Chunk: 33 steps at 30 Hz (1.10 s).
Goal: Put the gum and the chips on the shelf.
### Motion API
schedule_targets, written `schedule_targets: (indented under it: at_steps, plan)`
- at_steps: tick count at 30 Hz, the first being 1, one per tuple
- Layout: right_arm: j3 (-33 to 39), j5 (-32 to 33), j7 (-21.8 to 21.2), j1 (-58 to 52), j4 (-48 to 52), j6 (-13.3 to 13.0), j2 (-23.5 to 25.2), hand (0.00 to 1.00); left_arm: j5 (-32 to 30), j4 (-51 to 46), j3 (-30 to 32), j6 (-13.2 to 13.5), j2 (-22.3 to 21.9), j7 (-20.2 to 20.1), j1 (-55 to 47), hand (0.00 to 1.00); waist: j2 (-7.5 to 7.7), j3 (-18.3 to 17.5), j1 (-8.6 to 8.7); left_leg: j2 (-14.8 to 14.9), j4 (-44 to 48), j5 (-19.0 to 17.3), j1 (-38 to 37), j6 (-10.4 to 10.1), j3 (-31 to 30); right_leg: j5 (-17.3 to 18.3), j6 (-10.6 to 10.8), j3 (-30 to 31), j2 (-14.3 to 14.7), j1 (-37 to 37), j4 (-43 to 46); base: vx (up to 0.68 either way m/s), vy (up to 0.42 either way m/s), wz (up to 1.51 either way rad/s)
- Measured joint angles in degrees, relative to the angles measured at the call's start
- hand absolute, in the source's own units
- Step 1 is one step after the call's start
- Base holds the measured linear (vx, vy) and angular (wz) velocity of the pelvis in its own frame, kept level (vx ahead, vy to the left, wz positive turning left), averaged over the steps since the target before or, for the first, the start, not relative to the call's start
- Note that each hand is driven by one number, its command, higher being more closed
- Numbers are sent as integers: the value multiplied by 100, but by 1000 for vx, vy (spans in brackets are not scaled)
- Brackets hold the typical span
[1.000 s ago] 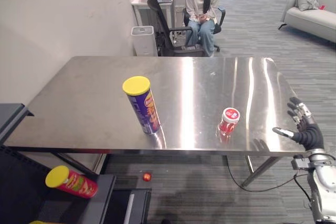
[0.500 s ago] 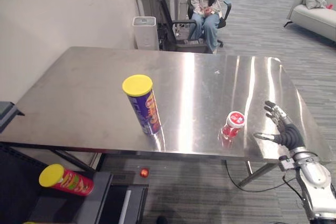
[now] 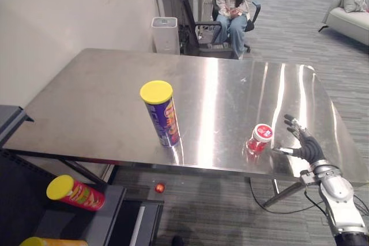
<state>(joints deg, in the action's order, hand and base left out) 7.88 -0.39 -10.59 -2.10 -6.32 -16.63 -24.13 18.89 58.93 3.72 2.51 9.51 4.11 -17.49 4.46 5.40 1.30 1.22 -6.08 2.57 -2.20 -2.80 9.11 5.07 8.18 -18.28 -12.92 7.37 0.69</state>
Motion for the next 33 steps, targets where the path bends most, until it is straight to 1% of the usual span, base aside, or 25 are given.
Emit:
schedule_targets:
  at_steps: [3,19,24,29,32,33]
  plan:
    - [-13,-196,16,64,-122,-43,-27,0,1,-32,-1,1,2,0,-1,0,8,31,-6,0,0,0,0,-1,-29,-1,0,-23,6,23,0,23,-9,8]
    - [-360,-205,20,267,-362,-147,-84,0,1,-78,-12,4,2,4,-15,0,-3,80,-8,40,-1,-40,-18,-58,-84,-2,1,-73,50,78,0,3,-1,0]
    - [-431,-205,-26,268,-362,-176,-84,0,1,-191,-14,-6,-2,4,-17,0,2,164,-12,27,-1,-15,7,-25,-148,-1,1,-131,50,101,-32,5,-9,6]
    - [-551,-205,-80,288,-362,-182,-84,0,1,-195,-27,-2,1,4,-17,0,4,170,-17,26,0,-14,11,-24,-185,-3,2,-159,58,123,-38,28,-11,4]
    - [-664,-206,-95,300,-362,-244,-80,0,0,-198,-65,1,13,11,-17,0,-3,174,-18,43,0,-15,10,-26,-195,-4,3,-159,71,122,6,10,-6,1]
    - [-666,-206,-95,302,-362,-244,-80,100,1,-200,-76,0,14,11,-17,0,-11,180,-18,56,0,-15,5,-26,-202,-4,3,-159,78,115,47,22,-13,4]
